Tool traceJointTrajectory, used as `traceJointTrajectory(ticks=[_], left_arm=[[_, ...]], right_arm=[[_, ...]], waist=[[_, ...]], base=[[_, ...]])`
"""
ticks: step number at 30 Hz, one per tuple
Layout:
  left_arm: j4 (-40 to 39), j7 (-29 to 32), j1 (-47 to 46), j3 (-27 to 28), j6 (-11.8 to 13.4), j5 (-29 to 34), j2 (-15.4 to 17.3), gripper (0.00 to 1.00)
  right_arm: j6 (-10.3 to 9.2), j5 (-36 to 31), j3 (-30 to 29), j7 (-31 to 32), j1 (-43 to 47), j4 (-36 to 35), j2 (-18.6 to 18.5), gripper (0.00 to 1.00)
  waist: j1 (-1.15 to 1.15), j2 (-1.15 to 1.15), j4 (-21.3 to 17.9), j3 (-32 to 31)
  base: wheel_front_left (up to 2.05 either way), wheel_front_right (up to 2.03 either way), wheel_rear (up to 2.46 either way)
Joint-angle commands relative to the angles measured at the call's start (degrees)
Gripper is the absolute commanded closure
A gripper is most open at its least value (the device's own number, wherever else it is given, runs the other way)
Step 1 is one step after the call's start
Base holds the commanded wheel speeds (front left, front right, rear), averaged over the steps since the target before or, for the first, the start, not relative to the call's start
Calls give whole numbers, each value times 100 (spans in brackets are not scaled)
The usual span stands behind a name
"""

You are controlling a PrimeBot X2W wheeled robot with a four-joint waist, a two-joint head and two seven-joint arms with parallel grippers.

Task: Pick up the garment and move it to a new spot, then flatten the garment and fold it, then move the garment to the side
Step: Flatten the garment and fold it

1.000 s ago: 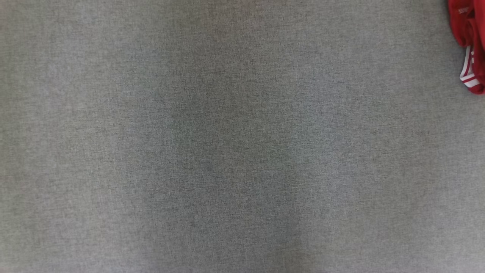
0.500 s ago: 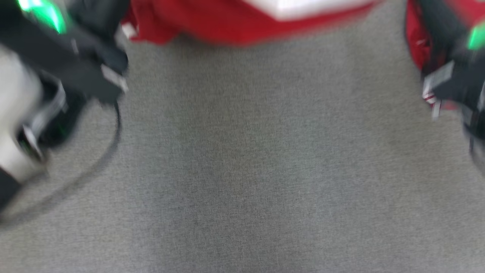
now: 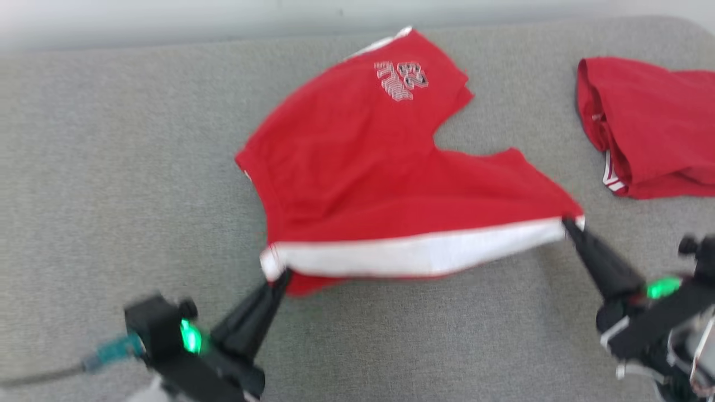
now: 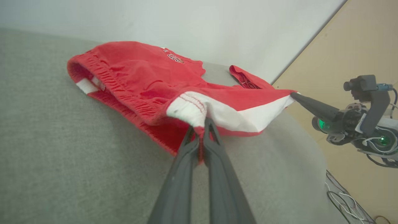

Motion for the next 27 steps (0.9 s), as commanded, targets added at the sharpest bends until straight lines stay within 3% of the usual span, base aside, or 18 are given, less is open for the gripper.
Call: traceJointTrajectory(ticks=[1, 7, 11, 22, 27], left_arm=[[108, -14, 320, 104, -29, 303, -106, 100], [562, -14, 1135, 69, -88, 1308, -434, 100], [800, -13, 1504, 16, -70, 1825, -457, 100], [693, -14, 2246, 481, -73, 2465, -178, 100], [538, -14, 2475, 743, -72, 2611, -259, 100]], right_arm=[[-13, -144, -151, -20, 397, 14, 109, 100], [-13, -501, -436, -21, 1452, 64, 360, 100], [-13, -631, -392, -21, 1914, 110, 415, 100], [-13, -320, -411, -15, 2768, -85, 463, 100], [-13, -165, -515, -14, 3000, -224, 456, 100]], waist=[[2, 1, 94, -250], [2, 1, 105, -517], [2, 1, 87, -672], [2, 1, 128, -877], [2, 1, 195, -860]], base=[[0, 0, 0], [0, 0, 0], [0, 0, 0], [0, 0, 0], [0, 0, 0]])
